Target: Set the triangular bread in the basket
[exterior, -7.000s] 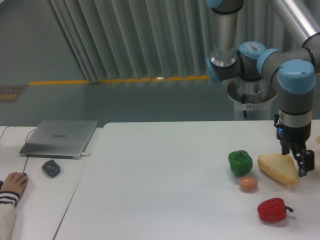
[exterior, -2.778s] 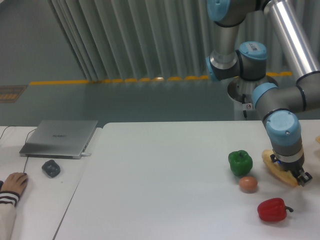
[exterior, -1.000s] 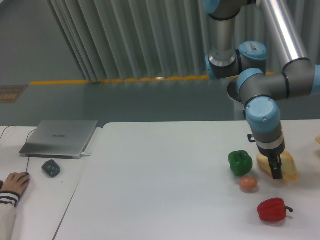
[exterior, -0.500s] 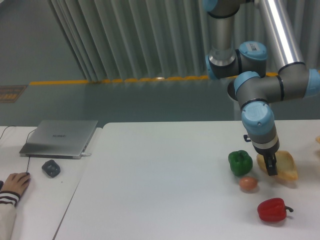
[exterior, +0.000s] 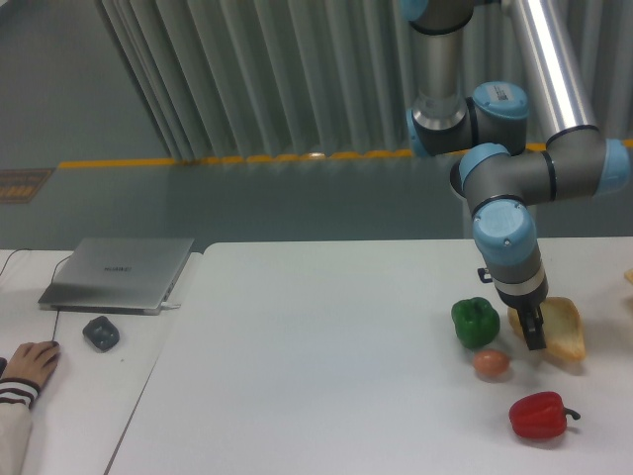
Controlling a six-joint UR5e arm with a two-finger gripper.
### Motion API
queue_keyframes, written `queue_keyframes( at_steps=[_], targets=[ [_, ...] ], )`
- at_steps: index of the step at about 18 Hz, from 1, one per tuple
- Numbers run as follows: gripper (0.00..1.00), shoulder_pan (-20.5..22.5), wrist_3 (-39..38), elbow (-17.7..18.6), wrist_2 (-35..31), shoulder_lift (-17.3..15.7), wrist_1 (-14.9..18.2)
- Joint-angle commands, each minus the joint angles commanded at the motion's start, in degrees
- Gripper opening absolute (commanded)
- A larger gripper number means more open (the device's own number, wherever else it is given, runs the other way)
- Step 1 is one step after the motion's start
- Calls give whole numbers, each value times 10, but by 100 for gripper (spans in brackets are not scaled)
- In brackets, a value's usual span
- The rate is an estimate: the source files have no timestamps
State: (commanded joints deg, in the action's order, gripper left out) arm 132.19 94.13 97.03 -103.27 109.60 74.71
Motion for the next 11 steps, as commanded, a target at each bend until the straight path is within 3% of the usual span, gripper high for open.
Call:
queue_keyframes(
  at_steps=[5,11],
  targets=[
    [100,4,7,-9,4,-3,2],
    [100,-2,6,7,-1,-2,0]
  ],
)
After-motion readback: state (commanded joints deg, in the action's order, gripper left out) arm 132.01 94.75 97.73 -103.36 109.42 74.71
